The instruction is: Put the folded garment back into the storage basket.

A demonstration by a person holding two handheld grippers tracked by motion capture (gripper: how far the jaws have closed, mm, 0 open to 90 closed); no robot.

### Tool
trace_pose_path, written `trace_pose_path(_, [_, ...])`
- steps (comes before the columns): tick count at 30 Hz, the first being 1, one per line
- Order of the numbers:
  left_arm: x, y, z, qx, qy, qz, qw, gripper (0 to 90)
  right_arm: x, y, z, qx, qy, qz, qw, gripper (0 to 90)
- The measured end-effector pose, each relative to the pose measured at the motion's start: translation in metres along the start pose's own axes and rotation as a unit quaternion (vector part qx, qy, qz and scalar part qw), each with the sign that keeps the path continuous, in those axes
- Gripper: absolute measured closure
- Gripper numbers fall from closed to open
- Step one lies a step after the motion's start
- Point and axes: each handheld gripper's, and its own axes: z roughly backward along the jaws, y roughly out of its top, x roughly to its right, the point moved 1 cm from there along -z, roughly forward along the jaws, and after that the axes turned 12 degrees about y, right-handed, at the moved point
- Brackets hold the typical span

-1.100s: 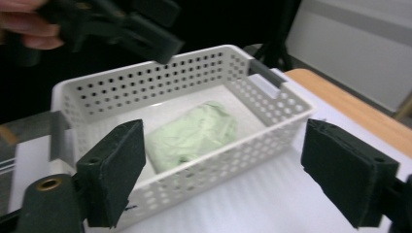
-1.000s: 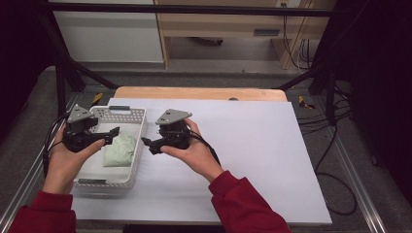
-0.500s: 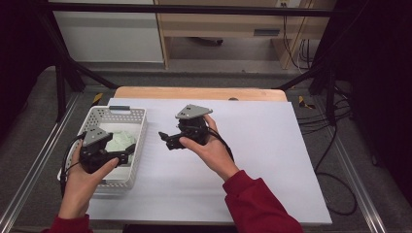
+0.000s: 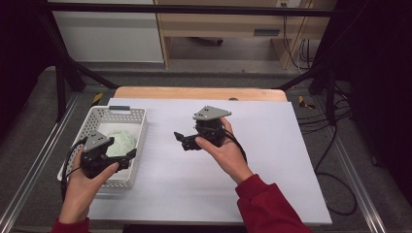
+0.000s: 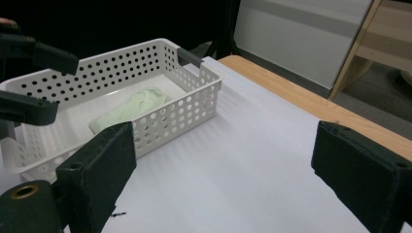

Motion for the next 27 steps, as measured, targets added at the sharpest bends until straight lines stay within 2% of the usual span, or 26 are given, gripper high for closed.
trace_pose_path(4, [0.002,-0.001,0.0,0.001,0.0,-0.004,1.0,12.0,0.004,0.004,0.01,0.013,-0.004,0.003,0.9999,9.3])
trace_pose_path(7, [0.0,-0.001,-0.001,0.004,0.002,0.005,1.0,11.8,0.009,0.006,0.018,0.021,-0.008,0.001,0.9998,9.3])
trace_pose_path(13, [-0.003,-0.003,0.0,0.002,0.008,0.008,0.9999,11.8,0.017,0.004,0.032,0.028,-0.018,-0.003,0.9994,8.9])
trace_pose_path(20, [-0.002,-0.001,0.004,0.005,-0.004,0.004,1.0,9.9,0.024,0.002,0.045,0.034,-0.027,-0.009,0.999,7.8])
trace_pose_path(27, [-0.003,-0.001,0.005,0.004,-0.002,0.007,1.0,9.6,0.031,0.001,0.057,0.041,-0.029,-0.013,0.9986,7.2])
